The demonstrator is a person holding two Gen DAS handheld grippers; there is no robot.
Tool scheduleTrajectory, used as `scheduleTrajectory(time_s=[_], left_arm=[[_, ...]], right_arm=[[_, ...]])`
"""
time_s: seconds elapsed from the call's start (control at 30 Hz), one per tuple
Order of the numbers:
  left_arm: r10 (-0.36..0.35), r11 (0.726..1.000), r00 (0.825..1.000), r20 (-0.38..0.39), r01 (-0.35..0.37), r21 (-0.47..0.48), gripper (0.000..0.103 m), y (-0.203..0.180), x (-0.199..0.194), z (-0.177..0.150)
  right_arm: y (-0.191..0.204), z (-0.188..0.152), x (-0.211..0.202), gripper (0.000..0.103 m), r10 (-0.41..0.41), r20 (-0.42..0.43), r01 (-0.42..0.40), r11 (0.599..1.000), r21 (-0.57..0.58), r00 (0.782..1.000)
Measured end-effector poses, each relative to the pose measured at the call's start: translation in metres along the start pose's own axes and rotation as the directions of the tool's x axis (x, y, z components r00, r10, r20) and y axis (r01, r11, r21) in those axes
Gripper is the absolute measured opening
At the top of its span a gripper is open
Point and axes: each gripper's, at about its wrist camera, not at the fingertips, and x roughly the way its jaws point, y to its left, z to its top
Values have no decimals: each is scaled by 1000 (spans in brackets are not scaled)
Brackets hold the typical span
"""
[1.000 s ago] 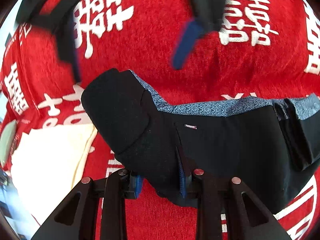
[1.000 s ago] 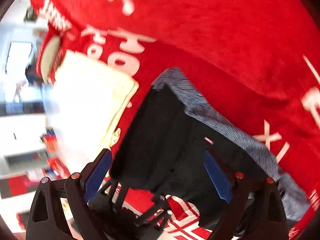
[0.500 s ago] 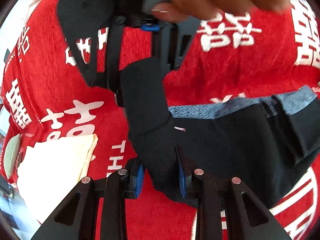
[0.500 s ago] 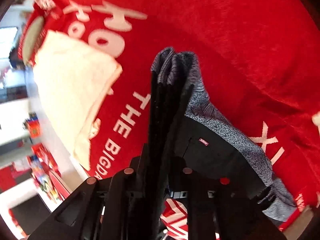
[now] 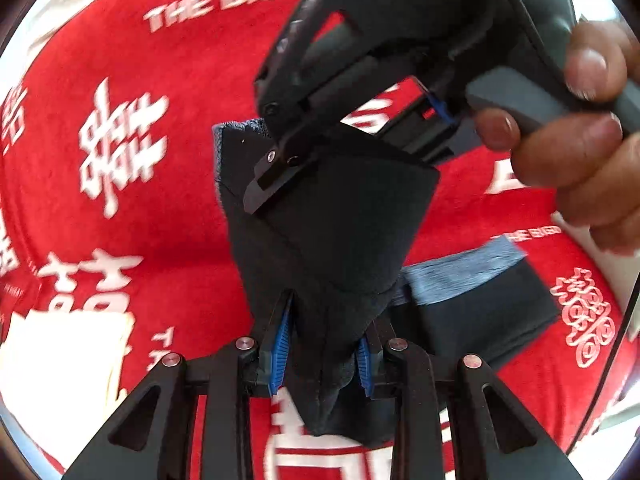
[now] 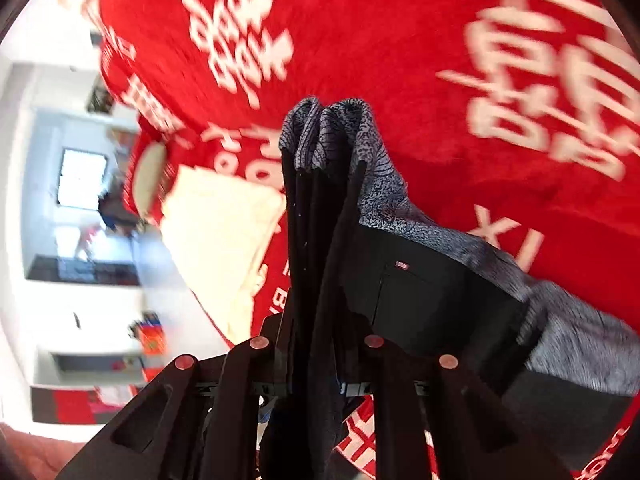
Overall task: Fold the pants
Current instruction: 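Grasp the lifted bundle with the right gripper while the left gripper holds it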
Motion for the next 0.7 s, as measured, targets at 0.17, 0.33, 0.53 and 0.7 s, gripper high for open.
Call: scheduleTrajectory(time_s=[0.17, 0.33, 0.53, 0.7], left_arm=[[-87, 994, 996, -1, 87, 66, 30, -55, -7, 16], [-144, 978, 990, -13, 144, 150, 30, -114, -4, 25], [-185, 953, 980, -74, 198, 230, 30, -184, 13, 17], [-166, 941, 973, -157, 204, 270, 30, -223, 46, -5]], right_arm=[[-39, -32, -63, 16, 45, 125, -53, 996, 65, 991], [-84, -66, -110, 16, 61, 219, -92, 987, 133, 974], [-146, -109, -146, 16, 43, 294, -115, 965, 234, 955], [-202, -136, -143, 16, 14, 303, -111, 945, 307, 953]])
